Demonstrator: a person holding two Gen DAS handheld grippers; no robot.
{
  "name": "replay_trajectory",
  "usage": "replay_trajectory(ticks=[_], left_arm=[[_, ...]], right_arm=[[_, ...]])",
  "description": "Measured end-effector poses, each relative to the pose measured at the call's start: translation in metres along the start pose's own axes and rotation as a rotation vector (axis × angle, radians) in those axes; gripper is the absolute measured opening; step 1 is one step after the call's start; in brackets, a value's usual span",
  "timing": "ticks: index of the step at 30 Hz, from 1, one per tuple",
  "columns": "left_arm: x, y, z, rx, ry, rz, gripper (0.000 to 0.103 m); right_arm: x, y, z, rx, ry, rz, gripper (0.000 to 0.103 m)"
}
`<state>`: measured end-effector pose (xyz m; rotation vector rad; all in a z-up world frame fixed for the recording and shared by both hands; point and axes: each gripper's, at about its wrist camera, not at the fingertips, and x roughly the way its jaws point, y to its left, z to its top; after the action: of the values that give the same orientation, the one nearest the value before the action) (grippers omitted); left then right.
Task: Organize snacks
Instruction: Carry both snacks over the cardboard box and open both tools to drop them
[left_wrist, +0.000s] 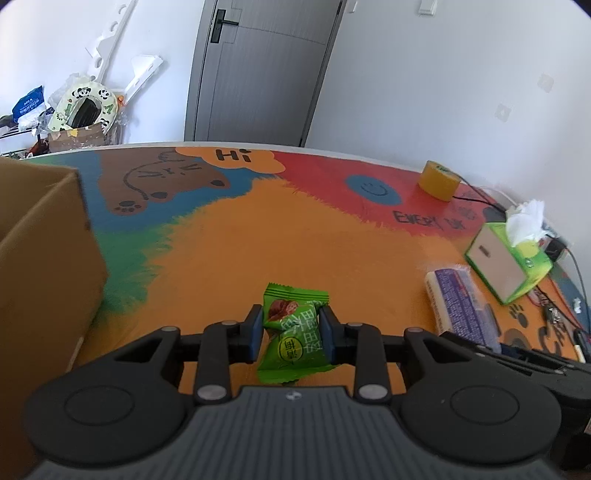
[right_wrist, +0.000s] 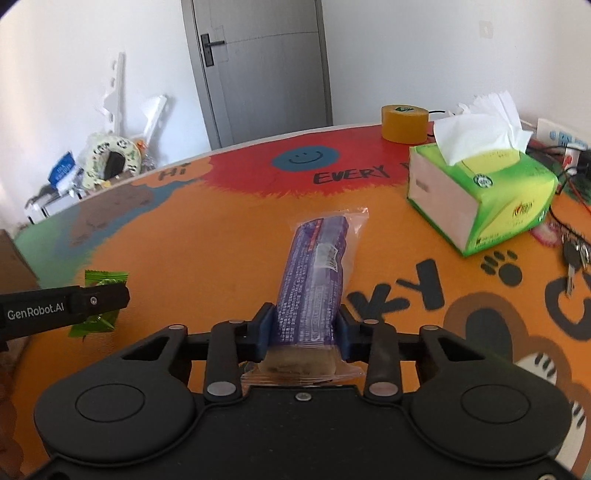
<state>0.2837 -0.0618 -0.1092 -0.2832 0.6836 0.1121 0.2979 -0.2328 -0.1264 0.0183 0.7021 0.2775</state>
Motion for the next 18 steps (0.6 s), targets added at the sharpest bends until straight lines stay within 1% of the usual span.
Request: replay_trajectory(ticks=[13,18], left_arm=[[-0.064,0.008,-0.020,-0.002,-0.087,-0.053,0.031],[-0.091,0.011,-0.023,-0.004,-0.130,-0.075,0.031]], right_arm=[[-0.065,0.010,-0.019,0.089,-0.116,0.123,0.034],[-0.090,0.012,-0.022,0.111,-0.160,0.141,0.034]])
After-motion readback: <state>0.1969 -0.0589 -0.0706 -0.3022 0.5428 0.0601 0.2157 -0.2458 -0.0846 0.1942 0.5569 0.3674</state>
